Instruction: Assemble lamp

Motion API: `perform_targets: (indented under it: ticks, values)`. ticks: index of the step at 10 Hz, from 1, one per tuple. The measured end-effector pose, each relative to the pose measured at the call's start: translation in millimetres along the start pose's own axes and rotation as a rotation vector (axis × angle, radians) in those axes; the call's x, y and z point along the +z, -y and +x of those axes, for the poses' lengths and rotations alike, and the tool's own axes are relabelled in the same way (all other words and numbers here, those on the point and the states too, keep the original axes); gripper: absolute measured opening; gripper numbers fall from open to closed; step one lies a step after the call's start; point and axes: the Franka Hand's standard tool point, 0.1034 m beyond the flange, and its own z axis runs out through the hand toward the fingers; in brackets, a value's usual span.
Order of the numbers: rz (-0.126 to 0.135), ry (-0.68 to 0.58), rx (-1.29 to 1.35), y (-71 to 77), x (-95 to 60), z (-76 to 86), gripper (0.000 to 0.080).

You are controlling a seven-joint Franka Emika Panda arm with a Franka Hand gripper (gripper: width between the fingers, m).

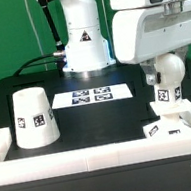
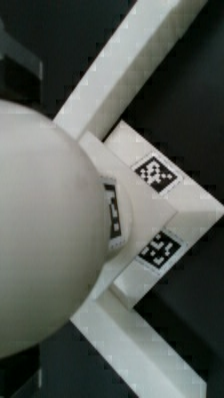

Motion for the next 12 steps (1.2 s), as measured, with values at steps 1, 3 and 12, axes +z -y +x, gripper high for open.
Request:
perform_targets:
  ticks: [1,3,12]
  values:
    - [0.000,0.000,0.087,0.2,0.0,0.2,0.0580]
    - [0.002,-0.001,0.253,1.0,0.0,0.6,0.0580]
    - [0.063,-0.030,1.029,-3.0,-0.2,1.2,0.0580]
